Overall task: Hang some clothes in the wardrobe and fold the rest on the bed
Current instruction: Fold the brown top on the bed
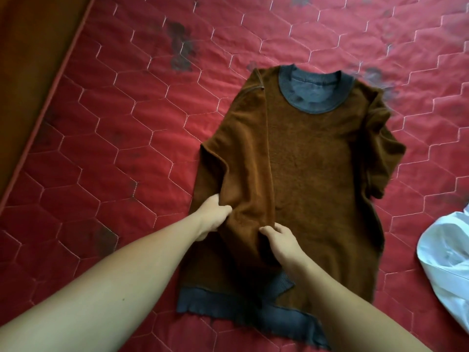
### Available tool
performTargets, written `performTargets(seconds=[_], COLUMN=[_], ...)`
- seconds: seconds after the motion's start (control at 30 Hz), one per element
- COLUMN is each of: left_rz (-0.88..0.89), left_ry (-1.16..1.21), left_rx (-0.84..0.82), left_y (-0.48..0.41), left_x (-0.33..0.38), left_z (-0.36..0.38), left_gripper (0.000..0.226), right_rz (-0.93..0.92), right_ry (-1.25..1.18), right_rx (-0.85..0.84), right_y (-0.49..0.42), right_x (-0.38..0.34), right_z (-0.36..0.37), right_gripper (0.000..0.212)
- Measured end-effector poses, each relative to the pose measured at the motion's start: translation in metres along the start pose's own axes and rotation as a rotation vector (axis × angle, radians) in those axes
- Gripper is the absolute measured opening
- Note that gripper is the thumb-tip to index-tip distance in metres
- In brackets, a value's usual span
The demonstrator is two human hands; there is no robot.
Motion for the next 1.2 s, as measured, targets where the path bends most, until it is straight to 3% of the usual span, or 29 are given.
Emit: performTargets(seconds=[0.1, 0.2, 0.23, 0.3, 0.37, 0.47, 0.53, 0.63, 0.7, 0.77, 0.83, 0.9, 1.0, 1.07, 1.13, 1.2], left_rz=[0.015, -0.078, -0.094, -0.096, -0.066, -0.044, -0.049, 0.069, 0.172, 0.225, 0.275, 0.334, 0.366, 0.253, 0.071, -0.035], left_ry=[0.085, 0.122, 0.113, 0.119, 0.141, 0.094, -0.012, -0.221, -0.346, -0.343, -0.362, -0.607, -1.296, -1.602, -1.634, -1.553], left_rx=[0.028, -0.194, -0.243, -0.269, -0.247, -0.224, -0.193, -0.029, 0.148, 0.306, 0.438, 0.547, 0.532, 0.439, 0.400, 0.405], left_y=[0.004, 0.008, 0.010, 0.010, 0.008, 0.005, 0.003, 0.000, 0.001, 0.000, -0.005, -0.007, -0.017, -0.027, -0.034, -0.036], left_x=[-0.003, -0.013, -0.014, -0.017, -0.017, -0.017, -0.019, -0.016, -0.006, 0.008, 0.025, 0.044, 0.062, 0.064, 0.069, 0.081], left_z=[-0.008, -0.010, -0.010, -0.011, -0.010, -0.010, -0.010, -0.012, -0.014, -0.016, -0.019, -0.017, -0.013, -0.020, -0.029, -0.027], left_gripper=[0.035, 0.052, 0.059, 0.068, 0.064, 0.057, 0.049, 0.031, 0.024, 0.035, 0.054, 0.074, 0.079, 0.076, 0.084, 0.094], right_rz=[0.128, 0.304, 0.282, 0.131, 0.037, 0.191, 0.346, 0.432, 0.385, 0.338, 0.245, 0.063, -0.183, -0.176, -0.145, -0.159], right_ry=[-0.052, -0.011, 0.006, 0.014, -0.072, -0.193, -0.191, 0.045, 0.424, 0.728, 0.965, 1.073, 1.112, 1.359, 1.560, 1.576], right_rx=[-0.153, -0.356, -0.326, -0.179, -0.065, -0.054, -0.156, -0.279, -0.236, -0.174, -0.092, 0.052, 0.090, 0.019, 0.004, 0.016], right_y=[0.011, 0.021, 0.022, 0.021, 0.021, 0.019, 0.022, 0.026, 0.022, 0.019, 0.016, 0.014, 0.007, 0.000, -0.009, -0.015], right_x=[0.023, 0.046, 0.049, 0.048, 0.046, 0.056, 0.066, 0.071, 0.068, 0.053, 0.030, 0.004, -0.027, -0.038, -0.044, -0.055], right_z=[-0.012, -0.011, -0.010, -0.009, -0.006, -0.002, -0.001, -0.001, -0.006, -0.011, -0.018, -0.027, -0.038, -0.041, -0.047, -0.055], right_gripper=[0.035, 0.049, 0.048, 0.025, 0.012, 0.018, 0.042, 0.045, 0.032, 0.024, 0.033, 0.046, 0.062, 0.073, 0.076, 0.070])
Point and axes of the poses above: each hand's wrist, its own y-axis away from the middle knuckle, its own z-axis out of the palm, x = y × z, the point moved 2 cm from there along -y, towards the middle knuckle, and after that the axes turned 11 degrees about -x, right-handed, at the moved point
